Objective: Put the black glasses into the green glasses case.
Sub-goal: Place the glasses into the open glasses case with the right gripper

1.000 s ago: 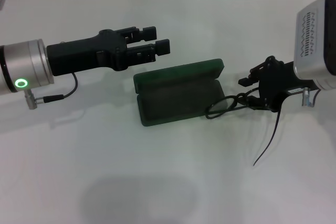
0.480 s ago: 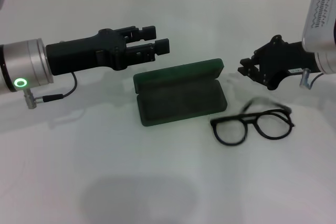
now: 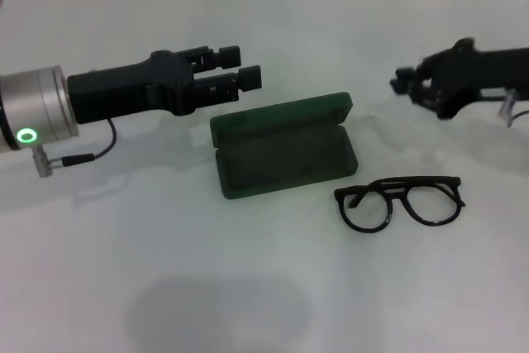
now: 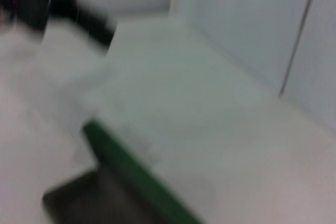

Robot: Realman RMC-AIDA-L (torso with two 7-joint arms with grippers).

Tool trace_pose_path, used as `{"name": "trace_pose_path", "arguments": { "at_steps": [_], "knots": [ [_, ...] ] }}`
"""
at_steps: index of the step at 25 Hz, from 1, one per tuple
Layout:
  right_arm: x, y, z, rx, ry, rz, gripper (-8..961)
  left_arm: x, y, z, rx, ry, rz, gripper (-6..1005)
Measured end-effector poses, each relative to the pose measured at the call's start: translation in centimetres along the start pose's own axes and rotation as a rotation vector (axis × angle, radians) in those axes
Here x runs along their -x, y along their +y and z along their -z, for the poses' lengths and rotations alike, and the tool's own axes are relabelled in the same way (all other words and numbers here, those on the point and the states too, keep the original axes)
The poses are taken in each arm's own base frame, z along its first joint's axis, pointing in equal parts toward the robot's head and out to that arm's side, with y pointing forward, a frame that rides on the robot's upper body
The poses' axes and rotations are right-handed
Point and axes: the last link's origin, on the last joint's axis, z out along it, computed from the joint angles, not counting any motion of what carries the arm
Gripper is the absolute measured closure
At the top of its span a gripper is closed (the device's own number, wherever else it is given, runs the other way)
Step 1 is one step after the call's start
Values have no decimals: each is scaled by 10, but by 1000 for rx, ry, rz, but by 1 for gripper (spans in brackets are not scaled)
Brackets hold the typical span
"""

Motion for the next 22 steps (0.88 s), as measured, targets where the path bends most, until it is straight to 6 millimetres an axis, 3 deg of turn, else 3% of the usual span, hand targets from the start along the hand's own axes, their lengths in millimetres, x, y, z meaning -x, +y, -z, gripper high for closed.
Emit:
{"name": "trace_pose_path", "arguments": {
  "at_steps": [4, 9, 13, 22],
  "knots": [
    [-8, 0, 20, -23, -146, -25, 837, 1, 0, 1, -2, 0, 0, 291],
    [-35, 29, 27, 67, -194, 120, 833, 4, 2, -2, 11, -18, -3, 291],
    [-51, 45, 12, 122, -206, 127, 834, 5, 4, -6, 26, -39, -8, 291],
    [-53, 46, -28, 159, -114, 110, 831, 5, 4, -8, 30, -42, -23, 290]
  ]
}}
